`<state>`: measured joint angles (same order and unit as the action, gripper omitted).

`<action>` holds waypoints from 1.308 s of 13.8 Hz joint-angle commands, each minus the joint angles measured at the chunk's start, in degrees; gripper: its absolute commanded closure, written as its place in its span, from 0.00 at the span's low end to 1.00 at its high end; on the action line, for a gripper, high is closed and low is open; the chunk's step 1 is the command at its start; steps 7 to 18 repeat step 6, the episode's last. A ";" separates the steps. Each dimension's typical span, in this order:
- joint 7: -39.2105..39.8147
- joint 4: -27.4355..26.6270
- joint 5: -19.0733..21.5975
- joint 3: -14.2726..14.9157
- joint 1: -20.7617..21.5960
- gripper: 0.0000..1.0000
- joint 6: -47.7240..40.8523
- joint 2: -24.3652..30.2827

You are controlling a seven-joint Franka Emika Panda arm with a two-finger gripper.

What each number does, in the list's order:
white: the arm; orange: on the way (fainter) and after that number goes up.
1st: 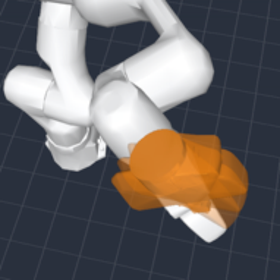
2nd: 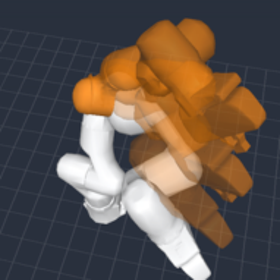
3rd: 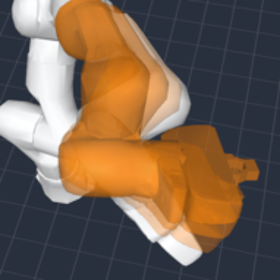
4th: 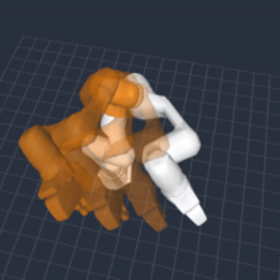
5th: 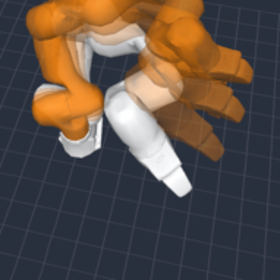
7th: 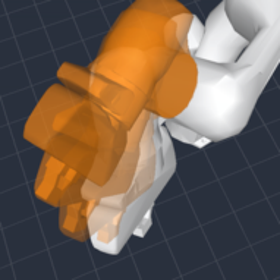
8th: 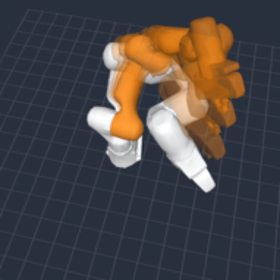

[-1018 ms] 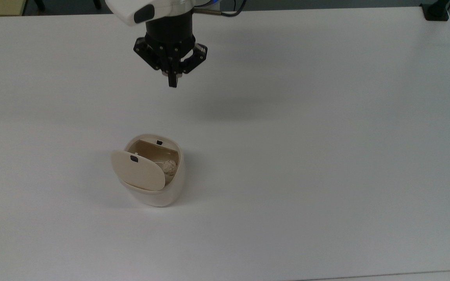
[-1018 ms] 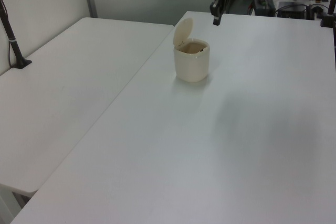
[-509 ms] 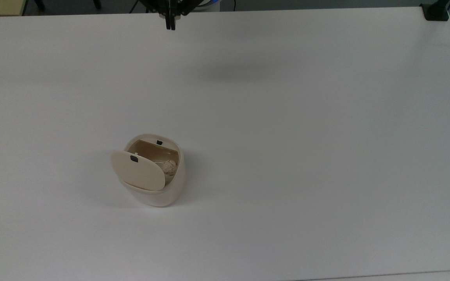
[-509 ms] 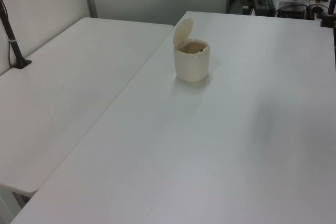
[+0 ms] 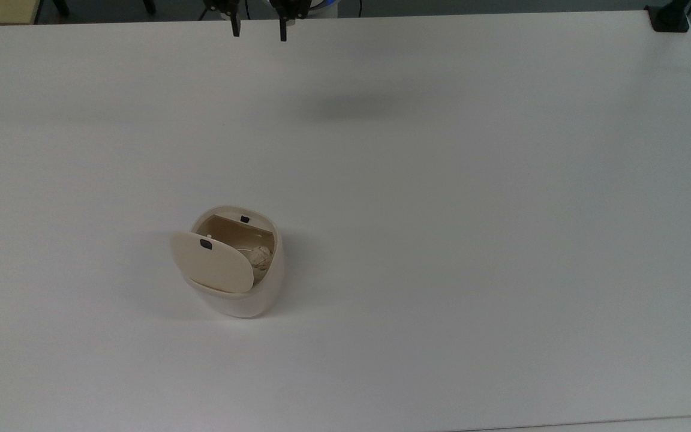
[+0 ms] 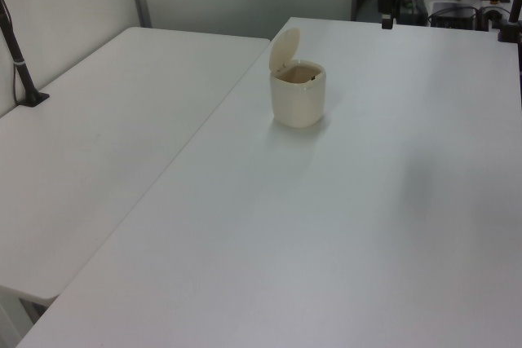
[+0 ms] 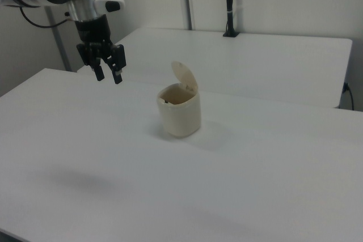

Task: Open the trash bin

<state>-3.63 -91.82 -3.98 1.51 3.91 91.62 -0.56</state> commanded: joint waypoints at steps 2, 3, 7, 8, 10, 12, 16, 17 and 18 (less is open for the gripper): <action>1.17 -1.52 -0.85 0.07 0.05 0.00 0.66 1.53; 1.17 -1.44 -0.85 0.07 0.22 0.00 0.58 1.53; 1.08 -1.26 -0.76 0.07 0.22 0.00 0.58 1.44; 1.08 -1.26 -0.76 0.07 0.22 0.00 0.58 1.44; 1.08 -1.26 -0.76 0.07 0.22 0.00 0.58 1.44; 1.08 -1.26 -0.76 0.07 0.22 0.00 0.58 1.44; 1.08 -1.26 -0.76 0.07 0.22 0.00 0.58 1.44; 1.08 -1.26 -0.76 0.07 0.22 0.00 0.58 1.44; 1.08 -1.26 -0.76 0.07 0.22 0.00 0.58 1.44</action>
